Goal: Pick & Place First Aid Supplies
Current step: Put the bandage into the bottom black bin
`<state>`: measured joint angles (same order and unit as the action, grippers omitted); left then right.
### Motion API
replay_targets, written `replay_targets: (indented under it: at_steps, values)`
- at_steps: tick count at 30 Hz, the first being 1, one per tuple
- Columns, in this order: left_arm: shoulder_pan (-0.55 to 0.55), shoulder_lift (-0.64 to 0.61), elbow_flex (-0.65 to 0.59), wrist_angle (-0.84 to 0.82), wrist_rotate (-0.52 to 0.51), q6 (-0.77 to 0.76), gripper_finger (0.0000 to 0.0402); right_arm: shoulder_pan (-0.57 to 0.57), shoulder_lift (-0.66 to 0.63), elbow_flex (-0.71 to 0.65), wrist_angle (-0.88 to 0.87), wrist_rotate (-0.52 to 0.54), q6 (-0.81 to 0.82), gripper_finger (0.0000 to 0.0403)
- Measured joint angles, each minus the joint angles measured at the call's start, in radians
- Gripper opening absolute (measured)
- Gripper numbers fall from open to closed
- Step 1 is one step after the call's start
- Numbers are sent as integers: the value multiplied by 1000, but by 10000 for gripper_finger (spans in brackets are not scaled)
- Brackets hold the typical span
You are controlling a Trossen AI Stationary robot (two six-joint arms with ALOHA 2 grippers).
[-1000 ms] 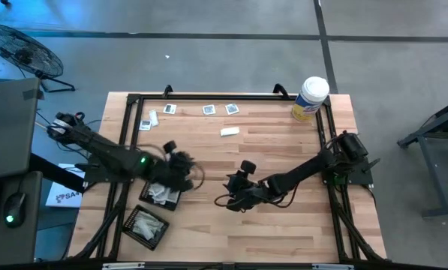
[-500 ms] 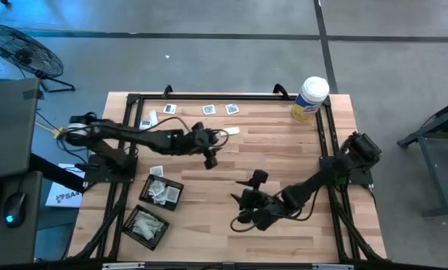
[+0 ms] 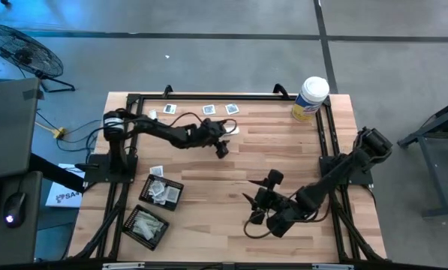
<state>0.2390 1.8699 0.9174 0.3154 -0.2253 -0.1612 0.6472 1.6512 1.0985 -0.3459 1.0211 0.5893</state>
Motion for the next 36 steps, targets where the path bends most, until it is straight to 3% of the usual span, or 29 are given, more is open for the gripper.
replay_targets:
  at_steps: [8,21,25,33,36]
  values:
    - [61,37,1,23,88,17,221,-8,8,0,-31,-15,41,216]
    - [61,94,6,11,38,16,214,-13,10,0,-31,-14,40,211]
    - [61,95,6,-16,42,16,171,-17,10,0,-31,-14,40,213]
    - [61,96,6,-64,63,26,23,-32,10,0,-31,-23,40,210]
    - [61,97,5,-65,73,35,8,-33,10,-1,-31,-28,40,211]
